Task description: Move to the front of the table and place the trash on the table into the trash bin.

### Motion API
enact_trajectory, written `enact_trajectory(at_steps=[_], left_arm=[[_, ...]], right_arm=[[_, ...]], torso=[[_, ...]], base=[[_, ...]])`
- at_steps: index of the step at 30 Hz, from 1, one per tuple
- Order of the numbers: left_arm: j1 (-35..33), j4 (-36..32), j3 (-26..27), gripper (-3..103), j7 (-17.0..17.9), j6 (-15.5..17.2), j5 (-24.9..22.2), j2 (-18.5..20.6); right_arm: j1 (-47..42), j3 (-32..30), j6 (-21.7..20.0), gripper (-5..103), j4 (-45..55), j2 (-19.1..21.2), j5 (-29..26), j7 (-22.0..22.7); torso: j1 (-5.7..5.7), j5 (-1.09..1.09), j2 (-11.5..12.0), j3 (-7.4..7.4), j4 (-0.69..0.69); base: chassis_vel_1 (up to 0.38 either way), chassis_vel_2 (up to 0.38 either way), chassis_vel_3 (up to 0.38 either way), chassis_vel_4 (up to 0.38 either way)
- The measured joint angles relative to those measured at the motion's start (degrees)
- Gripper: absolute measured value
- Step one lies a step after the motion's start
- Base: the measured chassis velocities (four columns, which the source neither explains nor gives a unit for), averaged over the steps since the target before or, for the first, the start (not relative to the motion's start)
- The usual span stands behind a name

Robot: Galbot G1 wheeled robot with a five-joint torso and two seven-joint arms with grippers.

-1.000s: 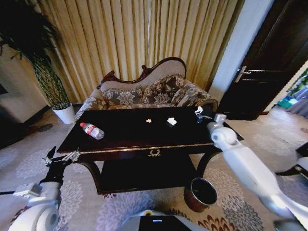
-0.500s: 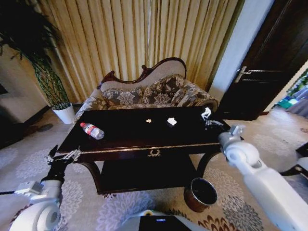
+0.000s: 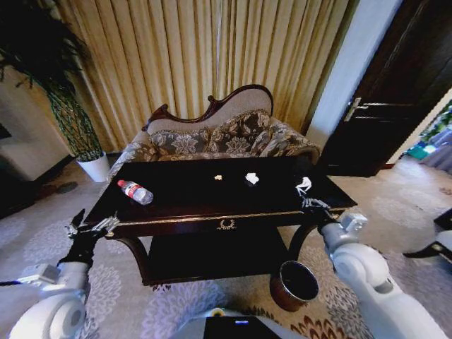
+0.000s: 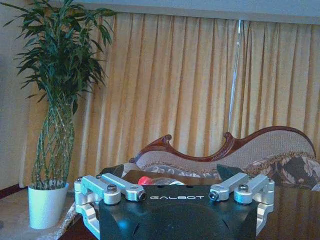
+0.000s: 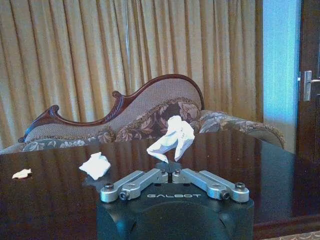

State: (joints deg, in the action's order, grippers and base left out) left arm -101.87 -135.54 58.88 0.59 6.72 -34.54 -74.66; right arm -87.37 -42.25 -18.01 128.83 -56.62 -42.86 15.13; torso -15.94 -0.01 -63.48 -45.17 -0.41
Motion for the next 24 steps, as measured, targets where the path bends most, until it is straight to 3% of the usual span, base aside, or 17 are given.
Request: enact_trajectory(at_steps=[10,24], left_arm=[[0.1,0.4,-0.3,100,-0.2,-0.2,0.1,-0.2],[0.5,1.2,-0.6,100,-0.4,-0.2,0.3,-0.6]], right_arm=[[-0.2,0.4,0.3,0,-0.4,-0.5,0.9,0.0],[2.9,3.1,1.6,0,-6.4,-0.4,4.1,-0.2]], torso=[[-0.01,0.01,0.0,0.00,0.00],[0.03,0.01,0.0,0.02,0.00]], base=[[0.050,-0.053,-0.053,0.054],[0.177,-0.163,-0.161,0.166]])
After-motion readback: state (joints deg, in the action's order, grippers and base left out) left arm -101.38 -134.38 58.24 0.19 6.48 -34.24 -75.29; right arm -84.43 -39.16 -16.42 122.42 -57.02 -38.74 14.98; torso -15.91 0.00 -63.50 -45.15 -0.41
